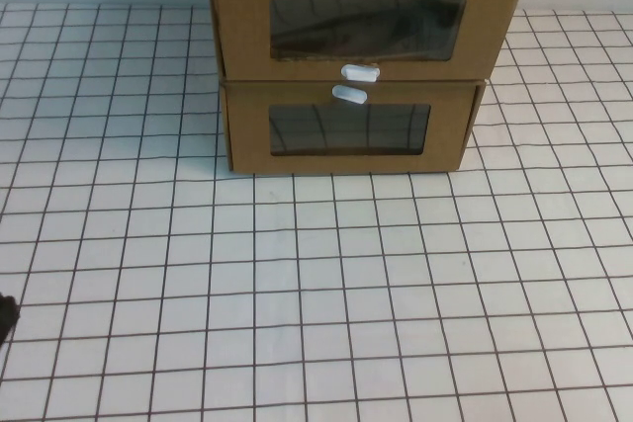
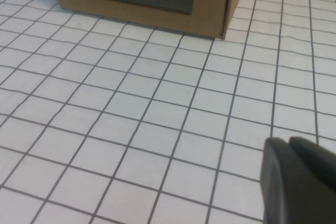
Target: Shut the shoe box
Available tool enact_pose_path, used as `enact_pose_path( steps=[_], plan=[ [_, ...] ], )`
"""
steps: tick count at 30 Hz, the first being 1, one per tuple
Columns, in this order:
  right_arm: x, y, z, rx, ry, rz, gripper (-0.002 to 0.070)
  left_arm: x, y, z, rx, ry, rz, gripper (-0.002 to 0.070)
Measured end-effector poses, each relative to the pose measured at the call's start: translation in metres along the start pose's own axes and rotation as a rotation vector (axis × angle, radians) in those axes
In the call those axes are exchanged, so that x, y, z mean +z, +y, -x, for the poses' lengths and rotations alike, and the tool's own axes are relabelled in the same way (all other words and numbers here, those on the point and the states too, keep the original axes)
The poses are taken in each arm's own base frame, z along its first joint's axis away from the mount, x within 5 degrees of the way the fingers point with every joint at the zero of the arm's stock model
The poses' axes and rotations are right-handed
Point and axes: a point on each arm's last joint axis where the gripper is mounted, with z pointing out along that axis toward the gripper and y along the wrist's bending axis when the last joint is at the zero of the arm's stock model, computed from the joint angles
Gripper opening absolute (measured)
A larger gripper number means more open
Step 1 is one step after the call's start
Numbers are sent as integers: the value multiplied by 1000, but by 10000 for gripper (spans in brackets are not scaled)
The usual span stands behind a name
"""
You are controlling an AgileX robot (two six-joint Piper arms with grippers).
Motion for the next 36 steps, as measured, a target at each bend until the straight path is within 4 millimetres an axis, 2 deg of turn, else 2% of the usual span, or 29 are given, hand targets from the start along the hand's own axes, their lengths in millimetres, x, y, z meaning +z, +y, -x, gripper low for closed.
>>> enact_pose_path(
  steps=[4, 9, 12, 17, 36],
  plan=[
    [0, 0, 0, 0, 4, 0, -14, -5, 9, -11, 121, -120, 115, -5],
    [0, 0, 0, 0, 4, 0, -14, -7, 16, -43, 130, -148, 210, -5],
    [0, 0, 0, 0, 4, 0, -14, -8, 17, -60, 123, -97, 236, -5],
    [0, 0, 0, 0, 4, 0, -14, -9, 19, -76, 123, 61, 286, -5],
    [0, 0, 0, 0, 4, 0, -14, -10, 21, -77, 126, 81, 330, -5]
  ],
)
